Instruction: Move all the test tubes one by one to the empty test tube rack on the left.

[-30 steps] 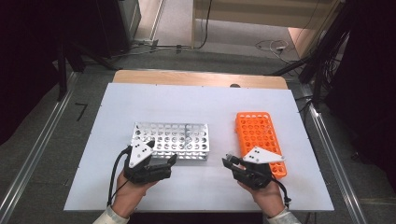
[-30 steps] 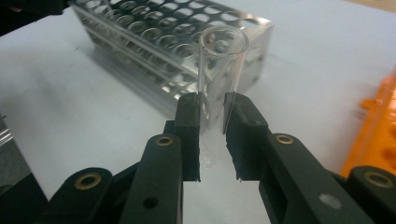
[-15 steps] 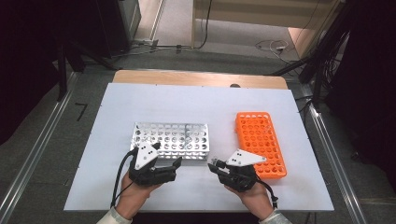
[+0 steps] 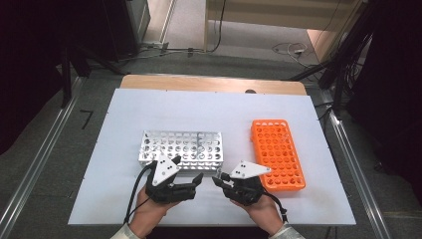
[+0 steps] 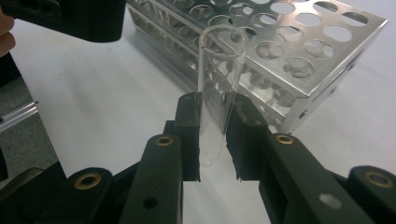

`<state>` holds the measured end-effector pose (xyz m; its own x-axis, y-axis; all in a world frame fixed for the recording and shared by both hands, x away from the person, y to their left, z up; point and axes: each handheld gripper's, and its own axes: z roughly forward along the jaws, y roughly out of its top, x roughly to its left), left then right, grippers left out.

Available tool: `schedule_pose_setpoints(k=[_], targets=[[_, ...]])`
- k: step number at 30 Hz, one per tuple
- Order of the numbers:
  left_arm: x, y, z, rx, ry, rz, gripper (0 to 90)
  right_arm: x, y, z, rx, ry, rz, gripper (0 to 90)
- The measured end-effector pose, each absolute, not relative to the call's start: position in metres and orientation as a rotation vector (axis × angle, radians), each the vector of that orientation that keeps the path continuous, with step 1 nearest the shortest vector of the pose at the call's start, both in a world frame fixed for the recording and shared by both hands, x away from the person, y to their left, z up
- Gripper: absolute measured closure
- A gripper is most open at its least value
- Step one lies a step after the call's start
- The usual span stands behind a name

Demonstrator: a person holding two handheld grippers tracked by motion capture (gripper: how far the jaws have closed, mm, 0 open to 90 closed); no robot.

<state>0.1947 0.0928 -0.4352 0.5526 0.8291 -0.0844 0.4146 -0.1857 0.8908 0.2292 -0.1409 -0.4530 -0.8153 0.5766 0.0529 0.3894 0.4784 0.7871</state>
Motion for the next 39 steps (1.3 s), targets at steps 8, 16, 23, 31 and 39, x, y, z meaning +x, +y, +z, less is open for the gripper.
schedule_pose_setpoints(k=[8, 16, 23, 31, 39], targets=[[0.192, 0.086, -0.435, 1.811, 0.997, 0.509, 20.7, 0.230, -0.126, -0.456, 0.802, 2.531, 1.247, 72.9], [0.191, 0.085, -0.435, 1.810, 0.964, 0.473, 31.8, 0.230, -0.108, -0.458, 0.762, 2.562, 1.258, 72.8], [0.190, 0.085, -0.437, 1.819, 0.942, 0.457, 46.3, 0.228, -0.097, -0.455, 0.731, 2.570, 1.280, 72.9], [0.189, 0.083, -0.437, 1.839, 0.918, 0.466, 65.1, 0.228, -0.094, -0.453, 0.727, 2.569, 1.287, 72.9], [0.188, 0.084, -0.437, 1.840, 0.917, 0.481, 74.3, 0.228, -0.095, -0.453, 0.735, 2.567, 1.285, 72.8]])
